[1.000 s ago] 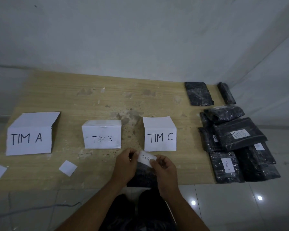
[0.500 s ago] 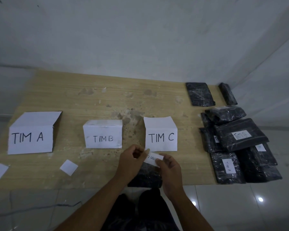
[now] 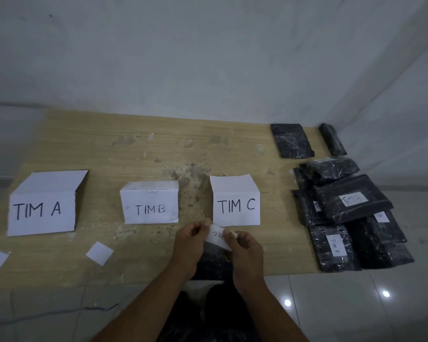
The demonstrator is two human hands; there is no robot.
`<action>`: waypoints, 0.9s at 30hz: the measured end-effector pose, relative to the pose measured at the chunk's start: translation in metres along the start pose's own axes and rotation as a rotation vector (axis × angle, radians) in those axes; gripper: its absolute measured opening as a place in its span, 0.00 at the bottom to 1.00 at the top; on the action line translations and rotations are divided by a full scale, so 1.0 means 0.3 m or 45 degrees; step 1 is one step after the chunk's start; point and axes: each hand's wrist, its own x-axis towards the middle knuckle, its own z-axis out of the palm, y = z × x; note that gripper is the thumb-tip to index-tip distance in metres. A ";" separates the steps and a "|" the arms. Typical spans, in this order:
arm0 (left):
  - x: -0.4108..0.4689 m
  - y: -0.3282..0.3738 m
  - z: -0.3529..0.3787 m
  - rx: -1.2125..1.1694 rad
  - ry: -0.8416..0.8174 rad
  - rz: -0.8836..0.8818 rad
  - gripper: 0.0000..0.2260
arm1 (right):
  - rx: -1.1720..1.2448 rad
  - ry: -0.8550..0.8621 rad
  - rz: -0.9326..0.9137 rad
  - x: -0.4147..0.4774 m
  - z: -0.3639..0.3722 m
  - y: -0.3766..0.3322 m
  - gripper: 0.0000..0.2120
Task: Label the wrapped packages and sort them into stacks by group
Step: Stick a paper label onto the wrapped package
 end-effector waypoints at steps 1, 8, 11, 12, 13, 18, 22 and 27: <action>-0.005 0.008 0.005 -0.235 -0.069 -0.138 0.07 | 0.092 -0.013 0.043 0.002 0.007 -0.008 0.07; -0.015 0.016 -0.025 -0.039 -0.113 -0.051 0.11 | 0.045 -0.005 -0.047 0.015 0.001 -0.030 0.05; -0.034 0.028 -0.034 0.166 -0.179 0.129 0.10 | -0.017 0.003 -0.124 0.016 -0.008 -0.030 0.05; -0.035 0.026 -0.036 0.226 -0.182 0.186 0.10 | -0.031 0.004 -0.133 0.016 -0.009 -0.025 0.05; -0.031 0.020 -0.042 0.282 -0.171 0.226 0.10 | -0.047 0.001 -0.135 0.018 -0.011 -0.020 0.04; -0.001 -0.023 -0.074 0.347 -0.097 0.211 0.06 | -0.065 -0.010 -0.070 0.035 -0.033 0.004 0.08; 0.021 -0.059 -0.107 0.414 -0.025 0.140 0.07 | -0.001 -0.082 0.059 0.063 -0.050 0.031 0.10; 0.017 -0.093 -0.119 0.610 0.004 0.152 0.08 | -0.376 -0.096 0.013 0.111 -0.089 0.078 0.11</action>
